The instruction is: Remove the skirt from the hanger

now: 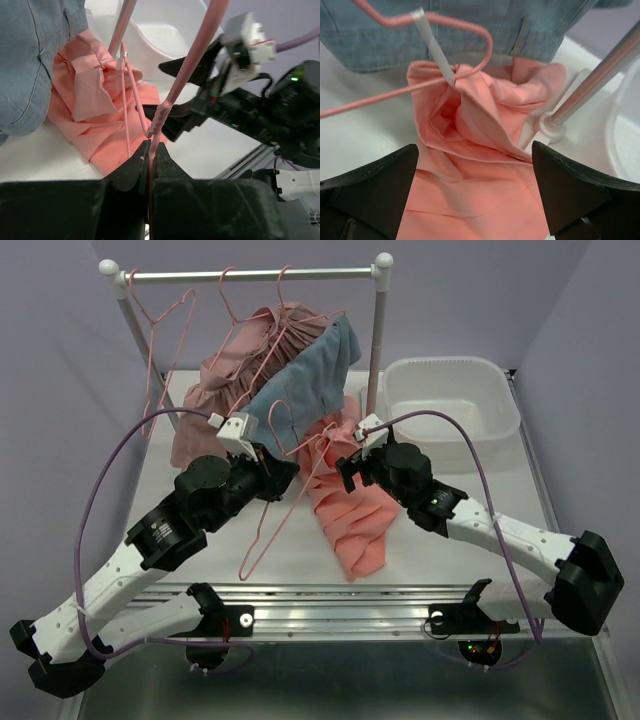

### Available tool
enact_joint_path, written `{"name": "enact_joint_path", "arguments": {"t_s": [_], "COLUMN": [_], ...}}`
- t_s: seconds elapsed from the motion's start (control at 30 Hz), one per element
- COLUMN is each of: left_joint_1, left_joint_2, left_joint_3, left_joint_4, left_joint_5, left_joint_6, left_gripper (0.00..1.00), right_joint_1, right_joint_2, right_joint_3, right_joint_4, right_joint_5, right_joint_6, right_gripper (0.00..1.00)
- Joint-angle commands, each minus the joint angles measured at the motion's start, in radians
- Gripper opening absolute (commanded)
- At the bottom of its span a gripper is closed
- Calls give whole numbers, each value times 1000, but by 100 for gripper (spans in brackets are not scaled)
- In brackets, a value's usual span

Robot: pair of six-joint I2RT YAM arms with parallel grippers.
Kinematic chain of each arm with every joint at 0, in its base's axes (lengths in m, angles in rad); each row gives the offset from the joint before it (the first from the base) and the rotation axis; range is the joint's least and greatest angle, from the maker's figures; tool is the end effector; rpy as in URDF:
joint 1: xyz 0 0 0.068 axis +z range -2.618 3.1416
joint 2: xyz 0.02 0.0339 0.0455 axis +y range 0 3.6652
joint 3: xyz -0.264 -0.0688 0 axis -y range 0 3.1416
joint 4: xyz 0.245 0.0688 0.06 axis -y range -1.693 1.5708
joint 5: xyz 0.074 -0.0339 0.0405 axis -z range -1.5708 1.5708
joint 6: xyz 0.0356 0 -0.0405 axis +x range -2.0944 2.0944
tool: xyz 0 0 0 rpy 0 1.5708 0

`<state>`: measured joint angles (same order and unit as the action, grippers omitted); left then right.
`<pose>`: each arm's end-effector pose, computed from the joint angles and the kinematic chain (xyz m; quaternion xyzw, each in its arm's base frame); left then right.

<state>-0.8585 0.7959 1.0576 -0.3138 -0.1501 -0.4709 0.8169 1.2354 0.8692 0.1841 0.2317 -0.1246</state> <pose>0.1122 -0.1218 0.4178 0.0886 0.7196 -0.3807 0.5739 0.2046 0.2060 0.3114 -0.2803 0.7138 0.1321 0.6280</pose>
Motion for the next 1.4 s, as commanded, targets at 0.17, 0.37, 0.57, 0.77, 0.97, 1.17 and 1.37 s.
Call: {"name": "enact_joint_path", "arguments": {"t_s": [0.17,0.37,0.57,0.77,0.97,1.17,1.37], "left_joint_1": [-8,-7,-8,-8,-8,-8,-7], "left_joint_2": [-78,-84,-78,-83,-84,-77,-80], "left_joint_3": [56,61,62,65,64,58,44], "left_joint_4": [31,-10,-41,-62,-77,-77,-67], "left_joint_5": [96,95,81,26,-43,-69,-74], "left_joint_6": [23,12,2,-8,-14,-14,-12], "left_gripper": [0,0,0,0,0,0,0], "right_joint_1": [-91,-160,-179,-208,-208,-208,-208], "right_joint_2": [133,194,182,156,125,95,43], "right_joint_3": [48,10,-12,-32,-67,-88,-91], "right_joint_4": [124,261,311,314,310,296,238], "right_joint_5": [-185,-379,-433,-396,-387,-347,-281], "right_joint_6": [-29,11,46,108,121,198,262], "right_gripper": [100,60,1,1,1,1,8]}}
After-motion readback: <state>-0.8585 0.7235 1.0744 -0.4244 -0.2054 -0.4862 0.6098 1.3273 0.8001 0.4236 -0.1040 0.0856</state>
